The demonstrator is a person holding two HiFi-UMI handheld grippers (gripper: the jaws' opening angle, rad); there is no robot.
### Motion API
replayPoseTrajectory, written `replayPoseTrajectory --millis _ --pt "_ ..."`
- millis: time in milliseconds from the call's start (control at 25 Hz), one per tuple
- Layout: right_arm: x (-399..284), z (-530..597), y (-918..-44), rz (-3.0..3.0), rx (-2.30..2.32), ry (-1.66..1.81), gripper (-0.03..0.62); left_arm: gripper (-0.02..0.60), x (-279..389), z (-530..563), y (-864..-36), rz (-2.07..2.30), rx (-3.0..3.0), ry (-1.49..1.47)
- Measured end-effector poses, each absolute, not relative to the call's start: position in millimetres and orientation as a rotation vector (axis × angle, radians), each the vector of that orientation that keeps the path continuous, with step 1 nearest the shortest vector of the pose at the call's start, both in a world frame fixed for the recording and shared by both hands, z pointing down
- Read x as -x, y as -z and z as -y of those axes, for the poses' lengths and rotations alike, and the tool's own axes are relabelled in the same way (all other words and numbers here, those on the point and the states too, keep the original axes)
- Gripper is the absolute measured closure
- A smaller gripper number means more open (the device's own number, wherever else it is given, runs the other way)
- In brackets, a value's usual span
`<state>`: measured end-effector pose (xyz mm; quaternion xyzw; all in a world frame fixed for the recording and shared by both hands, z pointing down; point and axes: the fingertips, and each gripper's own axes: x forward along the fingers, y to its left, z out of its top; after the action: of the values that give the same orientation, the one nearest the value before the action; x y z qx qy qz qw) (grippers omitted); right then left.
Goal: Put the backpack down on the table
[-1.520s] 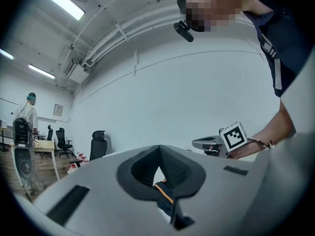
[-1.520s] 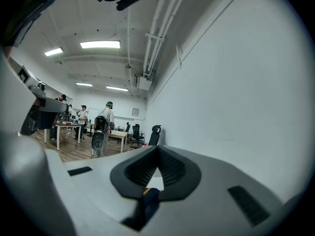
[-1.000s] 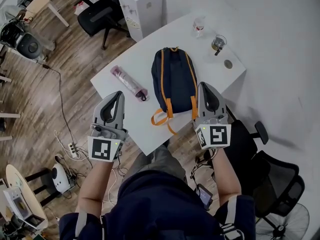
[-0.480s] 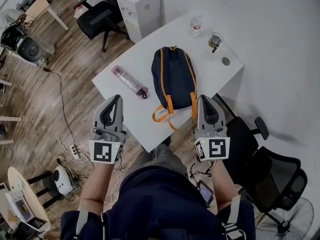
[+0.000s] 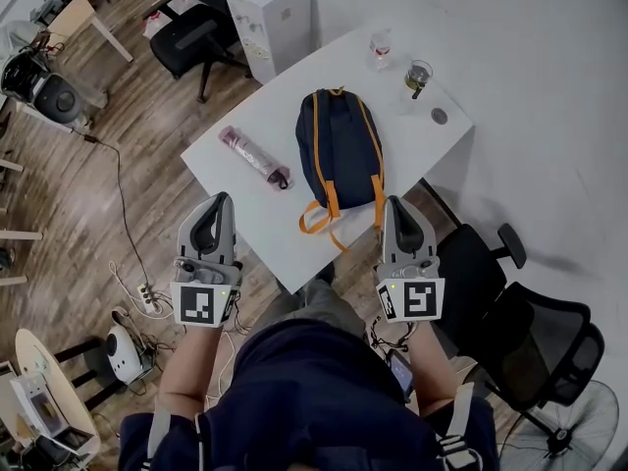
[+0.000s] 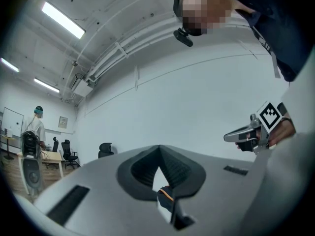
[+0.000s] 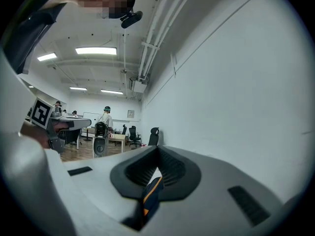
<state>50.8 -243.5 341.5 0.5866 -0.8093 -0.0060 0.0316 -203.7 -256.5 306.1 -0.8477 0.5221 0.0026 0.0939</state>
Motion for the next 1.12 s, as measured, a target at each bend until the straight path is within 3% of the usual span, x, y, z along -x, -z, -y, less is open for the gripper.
replayPoseTrajectory --millis 1120 --pt "-48.2 235.0 -349.8 2.381 -1.819 0.080 0.599 0.578 219.8 230.4 -321.6 -1.658 2.483 0.009"
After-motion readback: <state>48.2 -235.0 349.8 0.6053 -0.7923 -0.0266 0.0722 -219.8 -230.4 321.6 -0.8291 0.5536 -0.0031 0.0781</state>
